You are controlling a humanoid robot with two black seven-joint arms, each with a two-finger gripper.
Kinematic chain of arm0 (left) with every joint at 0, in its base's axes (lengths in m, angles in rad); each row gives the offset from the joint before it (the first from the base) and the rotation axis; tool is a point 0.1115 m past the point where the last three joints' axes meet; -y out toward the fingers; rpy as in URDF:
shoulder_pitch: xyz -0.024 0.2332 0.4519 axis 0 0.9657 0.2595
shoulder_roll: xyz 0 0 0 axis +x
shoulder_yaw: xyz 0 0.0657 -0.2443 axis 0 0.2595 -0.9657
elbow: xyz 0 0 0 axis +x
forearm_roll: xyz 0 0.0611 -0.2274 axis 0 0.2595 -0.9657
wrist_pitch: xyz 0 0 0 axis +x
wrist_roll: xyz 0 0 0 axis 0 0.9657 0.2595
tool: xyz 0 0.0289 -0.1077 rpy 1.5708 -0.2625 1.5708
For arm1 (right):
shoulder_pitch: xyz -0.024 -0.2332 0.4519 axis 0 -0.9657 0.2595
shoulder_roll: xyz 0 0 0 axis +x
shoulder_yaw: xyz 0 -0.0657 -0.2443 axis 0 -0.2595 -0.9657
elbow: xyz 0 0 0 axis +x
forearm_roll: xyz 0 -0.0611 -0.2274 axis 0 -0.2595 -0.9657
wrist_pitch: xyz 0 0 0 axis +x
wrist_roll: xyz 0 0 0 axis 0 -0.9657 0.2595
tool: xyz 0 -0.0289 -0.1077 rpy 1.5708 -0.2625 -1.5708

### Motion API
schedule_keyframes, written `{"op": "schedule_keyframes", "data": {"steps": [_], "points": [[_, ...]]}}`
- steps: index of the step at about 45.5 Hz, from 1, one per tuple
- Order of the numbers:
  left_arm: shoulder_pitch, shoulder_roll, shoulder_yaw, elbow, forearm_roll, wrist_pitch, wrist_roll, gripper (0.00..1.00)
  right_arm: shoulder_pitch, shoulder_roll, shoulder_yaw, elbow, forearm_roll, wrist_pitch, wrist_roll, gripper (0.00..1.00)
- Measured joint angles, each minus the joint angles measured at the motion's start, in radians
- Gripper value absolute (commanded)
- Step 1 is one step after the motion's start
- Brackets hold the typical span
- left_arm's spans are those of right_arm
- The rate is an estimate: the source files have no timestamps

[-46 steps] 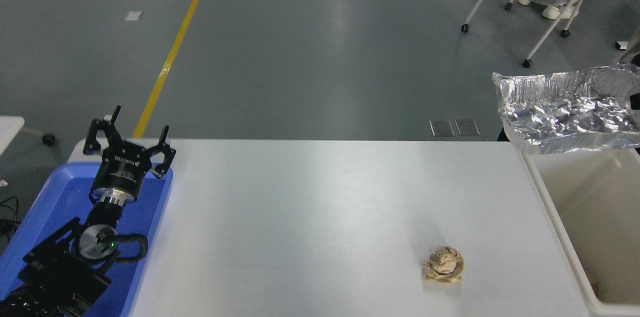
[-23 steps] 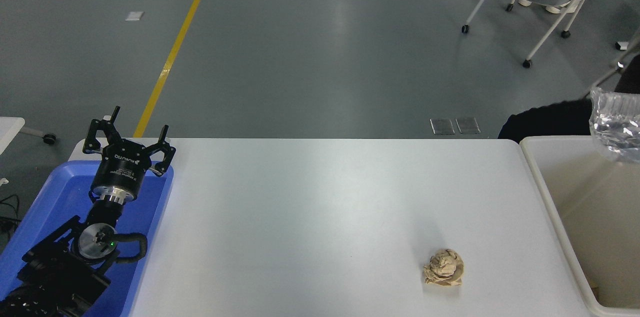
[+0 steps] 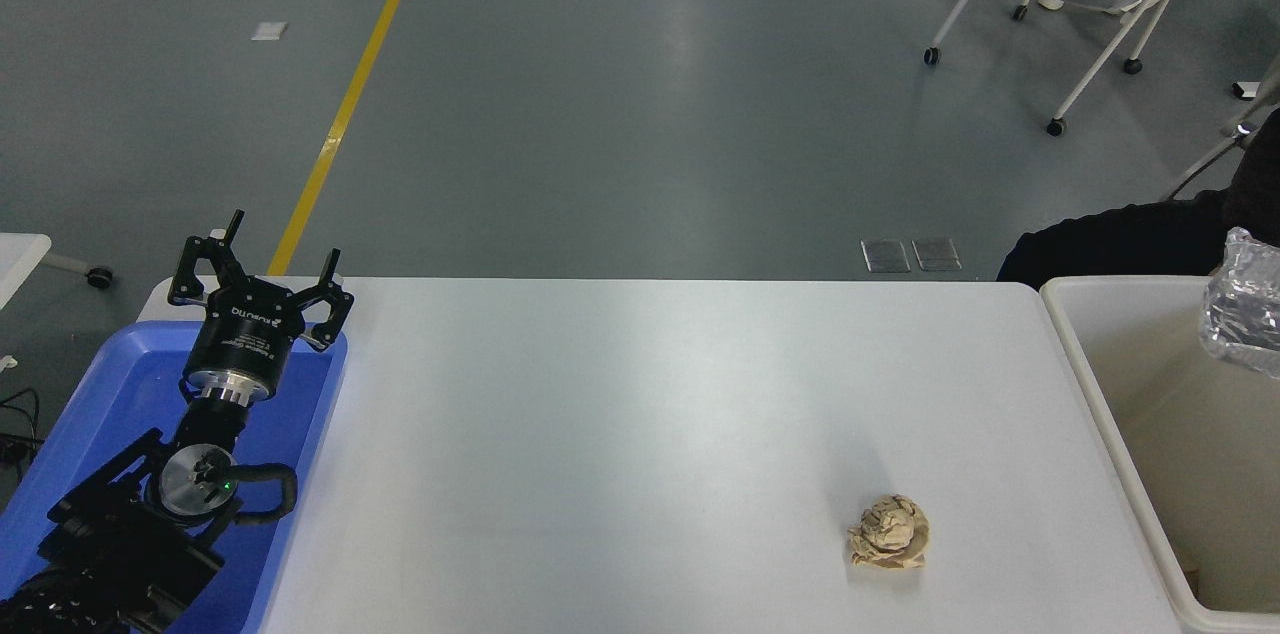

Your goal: Pick up foil plate and place in dustbin

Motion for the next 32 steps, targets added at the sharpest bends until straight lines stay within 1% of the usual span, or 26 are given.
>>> {"op": "schedule_keyframes", "data": {"steps": [7,14,18,19,20,21,22,32], "points": [[0.000,0.000,0.000,0.000,0.000,0.000,0.000,1.00,-0.095,0.044,0.111,-0.022,0.082,-0.025,-0.065,0.00],[0.000,0.000,0.000,0.000,0.000,0.000,0.000,1.00,-0.163,0.083,0.202,-0.033,0.129,-0.058,-0.118,0.00],[0.000,0.000,0.000,0.000,0.000,0.000,0.000,1.00,-0.197,0.101,0.246,-0.036,0.149,-0.075,-0.138,0.09],[0.000,0.000,0.000,0.000,0.000,0.000,0.000,1.00,-0.204,0.105,0.256,-0.037,0.153,-0.079,-0.142,0.16],[0.000,0.000,0.000,0.000,0.000,0.000,0.000,1.00,-0.213,0.110,0.269,-0.038,0.159,-0.083,-0.146,0.40],[0.000,0.000,0.000,0.000,0.000,0.000,0.000,1.00,-0.219,0.113,0.276,-0.038,0.162,-0.085,-0.149,0.82],[0.000,0.000,0.000,0.000,0.000,0.000,0.000,1.00,-0.224,0.116,0.283,-0.038,0.164,-0.087,-0.152,1.00],[0.000,0.000,0.000,0.000,0.000,0.000,0.000,1.00,-0.255,0.141,0.341,-0.040,0.191,-0.103,-0.172,1.00]]}}
